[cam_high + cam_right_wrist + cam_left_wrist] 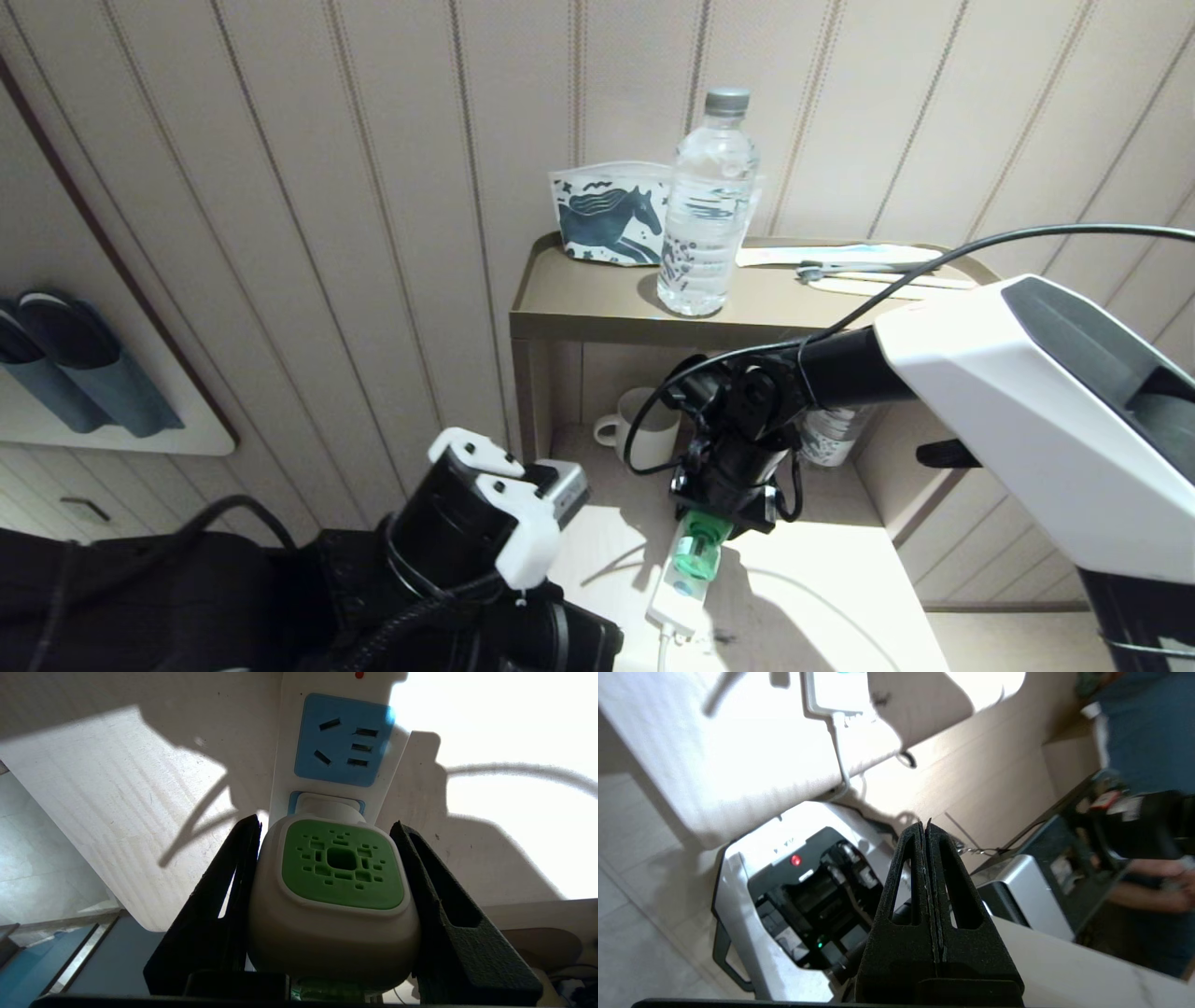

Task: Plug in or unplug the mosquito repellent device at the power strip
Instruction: Hold the socket with your left hand and unplug it with your right hand

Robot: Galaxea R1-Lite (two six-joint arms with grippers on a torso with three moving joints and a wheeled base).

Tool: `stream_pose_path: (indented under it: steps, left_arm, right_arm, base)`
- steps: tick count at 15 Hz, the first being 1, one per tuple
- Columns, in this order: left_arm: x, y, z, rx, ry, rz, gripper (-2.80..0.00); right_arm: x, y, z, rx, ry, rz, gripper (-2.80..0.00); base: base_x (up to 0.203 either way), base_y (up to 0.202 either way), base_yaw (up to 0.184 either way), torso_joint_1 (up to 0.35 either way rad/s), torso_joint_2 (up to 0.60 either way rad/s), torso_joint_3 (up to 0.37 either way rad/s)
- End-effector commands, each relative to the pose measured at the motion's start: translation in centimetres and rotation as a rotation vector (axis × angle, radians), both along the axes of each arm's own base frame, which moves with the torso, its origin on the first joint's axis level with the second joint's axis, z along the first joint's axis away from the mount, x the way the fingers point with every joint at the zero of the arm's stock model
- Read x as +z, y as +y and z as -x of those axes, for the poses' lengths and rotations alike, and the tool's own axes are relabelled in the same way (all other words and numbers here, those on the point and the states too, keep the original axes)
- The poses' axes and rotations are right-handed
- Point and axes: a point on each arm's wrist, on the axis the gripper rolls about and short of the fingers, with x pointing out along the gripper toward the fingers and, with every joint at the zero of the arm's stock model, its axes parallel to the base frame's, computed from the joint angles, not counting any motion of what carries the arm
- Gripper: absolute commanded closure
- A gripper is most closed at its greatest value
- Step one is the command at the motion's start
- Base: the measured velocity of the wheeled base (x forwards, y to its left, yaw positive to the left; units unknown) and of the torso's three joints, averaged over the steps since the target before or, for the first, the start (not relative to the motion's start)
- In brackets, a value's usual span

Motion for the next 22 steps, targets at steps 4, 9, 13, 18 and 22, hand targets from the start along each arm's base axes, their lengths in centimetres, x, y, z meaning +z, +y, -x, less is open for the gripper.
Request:
stream_pose_path:
  steps: [4, 9, 13, 18, 22]
  left_arm:
    - [-4.3, -3.8, 0.2, 0.044, -0.082, -0.106, 0.0]
    - [-6.6, -6.9, 1.1, 0.001, -0.144, -0.129, 0.0]
    - [-8.3, -8.4, 1.8, -0.002, -0.163, -0.175, 0.0]
    - [-11.0, -9.5, 1.0, 0.092, -0.274, -0.209, 0.0]
    - [-12.7, -11.1, -0.3, 0.14, -0.367, -0.24, 0.0]
  right_arm:
    - [-0.8, 0.0, -0.1, -0.004, 0.021, 0.007, 0.0]
    - [-1.5, 0.4, -0.6, -0.002, 0.025, 0.006, 0.0]
    - [-1.7, 0.7, -1.1, -0.003, 0.017, 0.001, 0.0]
    - [-2.2, 0.9, -1.2, -0.001, 0.026, 0.004, 0.0]
    - [-2.5, 1.0, -1.4, 0.0, 0.026, 0.004, 0.0]
  base:
    - [0.0, 0.0, 0.0, 0.0, 0.0, 0.0]
    - [0.0, 0.0, 0.0, 0.0, 0.0, 0.0]
    - [0.0, 0.0, 0.0, 0.0, 0.0, 0.0]
    - [0.0, 0.0, 0.0, 0.0, 0.0, 0.0]
    - [0.0, 0.0, 0.0, 0.0, 0.0, 0.0]
